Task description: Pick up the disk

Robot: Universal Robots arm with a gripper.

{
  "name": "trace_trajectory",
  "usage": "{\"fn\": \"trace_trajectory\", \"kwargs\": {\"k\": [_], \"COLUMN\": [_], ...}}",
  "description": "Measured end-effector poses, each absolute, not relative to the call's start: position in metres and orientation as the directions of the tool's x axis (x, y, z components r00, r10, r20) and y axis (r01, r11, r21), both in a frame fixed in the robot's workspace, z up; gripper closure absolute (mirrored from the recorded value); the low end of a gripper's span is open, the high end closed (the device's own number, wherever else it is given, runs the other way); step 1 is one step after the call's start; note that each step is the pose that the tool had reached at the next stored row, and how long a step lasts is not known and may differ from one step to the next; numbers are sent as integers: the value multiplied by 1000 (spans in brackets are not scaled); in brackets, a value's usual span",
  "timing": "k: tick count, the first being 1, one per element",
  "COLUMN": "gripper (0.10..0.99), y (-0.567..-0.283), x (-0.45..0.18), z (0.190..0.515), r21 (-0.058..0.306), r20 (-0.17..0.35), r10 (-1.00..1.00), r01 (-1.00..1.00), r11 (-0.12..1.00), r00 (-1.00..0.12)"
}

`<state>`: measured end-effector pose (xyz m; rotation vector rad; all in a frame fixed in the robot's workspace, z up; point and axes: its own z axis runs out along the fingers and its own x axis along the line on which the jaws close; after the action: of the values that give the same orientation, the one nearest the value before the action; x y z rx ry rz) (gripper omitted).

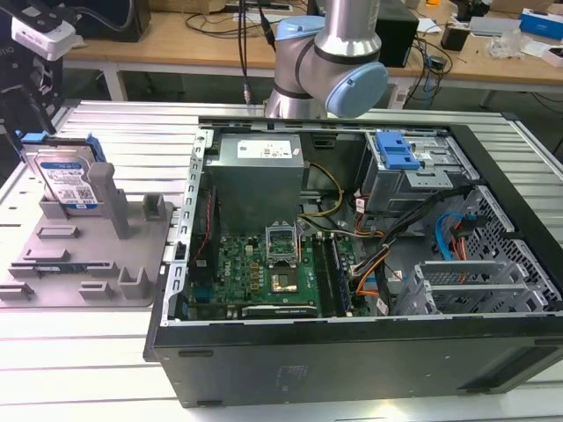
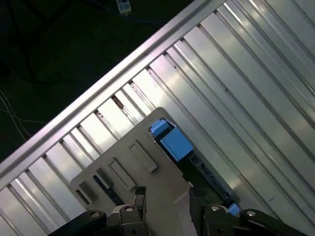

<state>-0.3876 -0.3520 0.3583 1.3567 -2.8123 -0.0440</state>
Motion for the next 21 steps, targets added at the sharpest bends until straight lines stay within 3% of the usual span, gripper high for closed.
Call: {"fn": "trace_trajectory", "kwargs": {"k": [21], "gripper": [604], "y": [-341], "x": [-388], "z": [358], "r21": [29], "r20": [5], "r10": [-978], "r01": [-977], "r11": [210], "r00": [-209]}}
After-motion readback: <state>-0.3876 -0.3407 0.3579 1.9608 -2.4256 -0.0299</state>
